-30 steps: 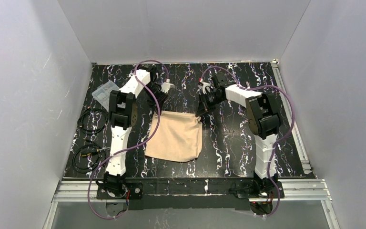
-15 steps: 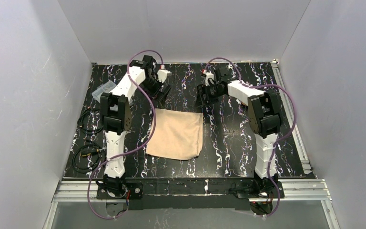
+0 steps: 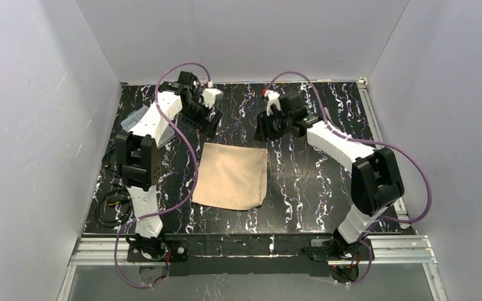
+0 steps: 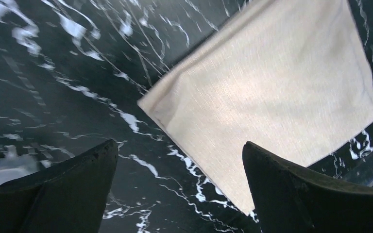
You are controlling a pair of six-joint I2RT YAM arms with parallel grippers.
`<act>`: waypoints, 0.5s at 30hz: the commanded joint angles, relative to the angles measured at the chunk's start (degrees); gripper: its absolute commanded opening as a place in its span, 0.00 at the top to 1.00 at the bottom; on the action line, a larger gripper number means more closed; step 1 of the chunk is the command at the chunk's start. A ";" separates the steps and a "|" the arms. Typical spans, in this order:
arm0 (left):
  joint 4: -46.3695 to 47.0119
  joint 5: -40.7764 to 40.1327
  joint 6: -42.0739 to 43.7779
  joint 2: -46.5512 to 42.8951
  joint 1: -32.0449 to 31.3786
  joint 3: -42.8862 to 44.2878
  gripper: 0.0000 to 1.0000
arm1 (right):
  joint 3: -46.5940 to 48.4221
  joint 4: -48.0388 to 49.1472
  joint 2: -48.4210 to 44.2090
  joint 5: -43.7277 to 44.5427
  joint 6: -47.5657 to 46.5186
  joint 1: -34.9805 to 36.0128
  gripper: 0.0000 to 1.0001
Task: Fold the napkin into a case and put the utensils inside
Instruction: Move the lower triangle-folded napkin to the center of the board.
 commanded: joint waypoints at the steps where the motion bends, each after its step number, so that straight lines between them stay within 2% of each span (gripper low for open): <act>1: 2.34 5.29 2.52 -0.72 0.09 -8.22 0.01 | -10.59 5.28 -3.05 3.85 7.13 0.91 0.51; 5: 6.08 2.80 4.07 0.02 0.18 -9.97 0.02 | -14.66 8.94 -3.07 3.43 9.74 -0.13 0.51; 15: 9.75 -2.29 4.23 3.47 0.22 -8.86 0.02 | -12.95 14.38 5.05 -0.24 11.92 -1.99 0.54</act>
